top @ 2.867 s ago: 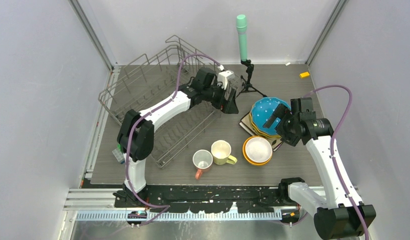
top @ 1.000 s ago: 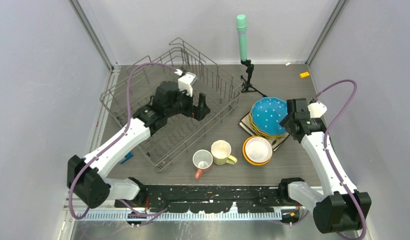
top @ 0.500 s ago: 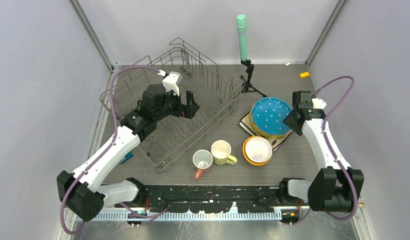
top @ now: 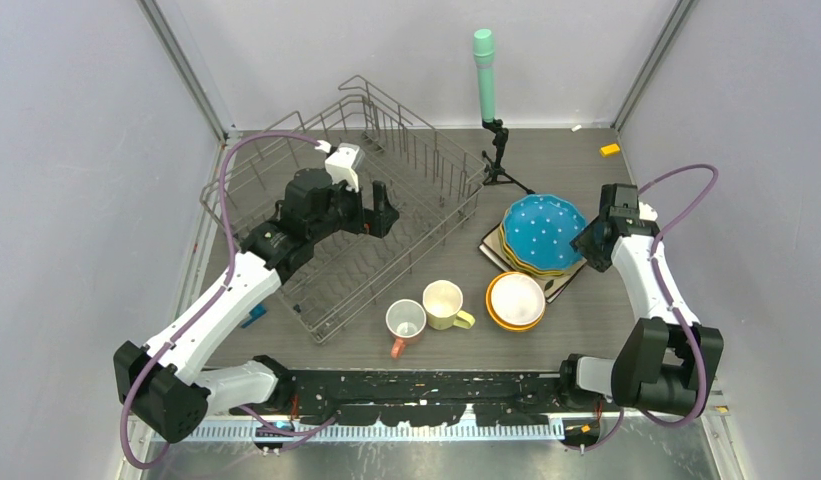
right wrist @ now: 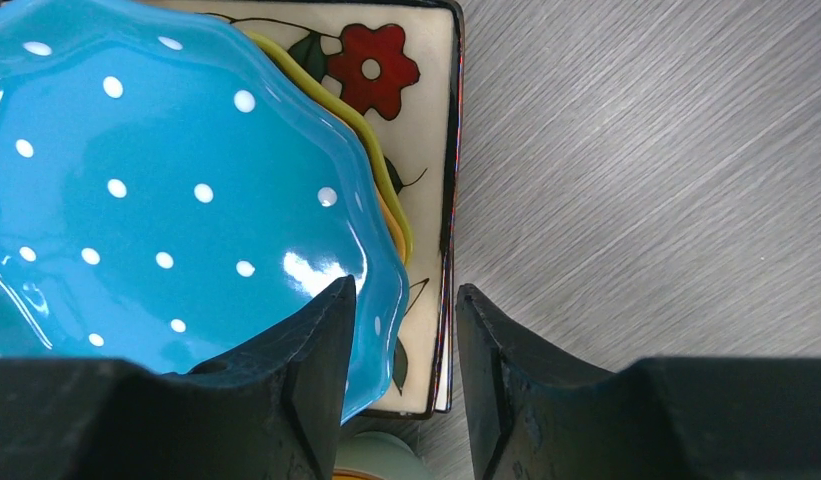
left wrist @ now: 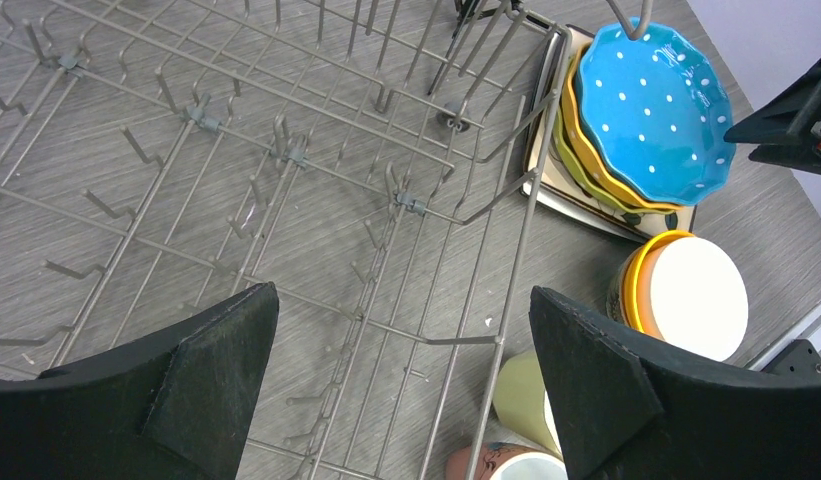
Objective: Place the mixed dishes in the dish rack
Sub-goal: Pick up the plate at the center of the board.
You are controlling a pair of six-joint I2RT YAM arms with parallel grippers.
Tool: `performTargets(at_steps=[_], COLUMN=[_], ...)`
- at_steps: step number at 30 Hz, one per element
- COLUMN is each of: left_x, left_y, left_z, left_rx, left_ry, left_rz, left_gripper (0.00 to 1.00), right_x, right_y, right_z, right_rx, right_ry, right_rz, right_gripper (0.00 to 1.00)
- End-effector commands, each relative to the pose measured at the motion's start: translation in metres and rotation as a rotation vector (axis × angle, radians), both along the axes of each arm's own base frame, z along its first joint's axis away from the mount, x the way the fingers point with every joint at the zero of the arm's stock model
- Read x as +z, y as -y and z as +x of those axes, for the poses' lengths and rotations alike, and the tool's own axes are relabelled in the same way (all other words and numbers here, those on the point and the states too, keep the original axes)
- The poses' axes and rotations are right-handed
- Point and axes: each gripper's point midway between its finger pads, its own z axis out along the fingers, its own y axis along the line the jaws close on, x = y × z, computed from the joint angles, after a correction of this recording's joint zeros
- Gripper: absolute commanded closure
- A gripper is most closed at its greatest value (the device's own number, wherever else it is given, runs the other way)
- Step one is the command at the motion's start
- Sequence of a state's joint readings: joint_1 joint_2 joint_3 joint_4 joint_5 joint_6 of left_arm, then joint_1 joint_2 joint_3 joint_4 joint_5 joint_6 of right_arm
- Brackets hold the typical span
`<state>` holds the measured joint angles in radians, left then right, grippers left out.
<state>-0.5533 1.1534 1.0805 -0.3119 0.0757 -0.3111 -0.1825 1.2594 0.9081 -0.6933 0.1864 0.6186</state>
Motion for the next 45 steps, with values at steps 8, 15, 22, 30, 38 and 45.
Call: performTargets(at_steps=[8,15,22,30,38,45], left_x=[0.028,0.028,0.029,0.024,0.021,0.021], left_y=[-0.001,-0.006,-0.011,-0.01,-0.009,-0.009], left_z=[-0.003,-0.002,-0.004,-0.005,-0.007,-0.007], left_rx=[-0.006,0.009,0.028,0.023,0.015,0.014], left_ry=[0.056,0.064,0.062,0.051,0.041,0.042], left_rz=[-0.046,-0.03,-0.031,-0.034,-0.033,-0.035], left_gripper=[0.0,0.0,0.0,0.0,0.01,0.0], right_x=[-0.01,-0.013,-0.013,-0.008,-0.012,-0.015], right_y=[0.003,0.011,0.009,0.01,0.009,0.011], right_z=[0.013,0.011,0.011,0.01,0.005,0.003], right_rx=[0.008,-0.016,-0.015,-0.017,-0.027,-0.037], right_ry=[0.048,0.1,0.149,0.186,0.179,0.174], right_rz=[0.037,-0.012,-0.012,-0.023,-0.02,-0.028], right_gripper=[0.58,0.59,0.61,0.76,0.87,0.77])
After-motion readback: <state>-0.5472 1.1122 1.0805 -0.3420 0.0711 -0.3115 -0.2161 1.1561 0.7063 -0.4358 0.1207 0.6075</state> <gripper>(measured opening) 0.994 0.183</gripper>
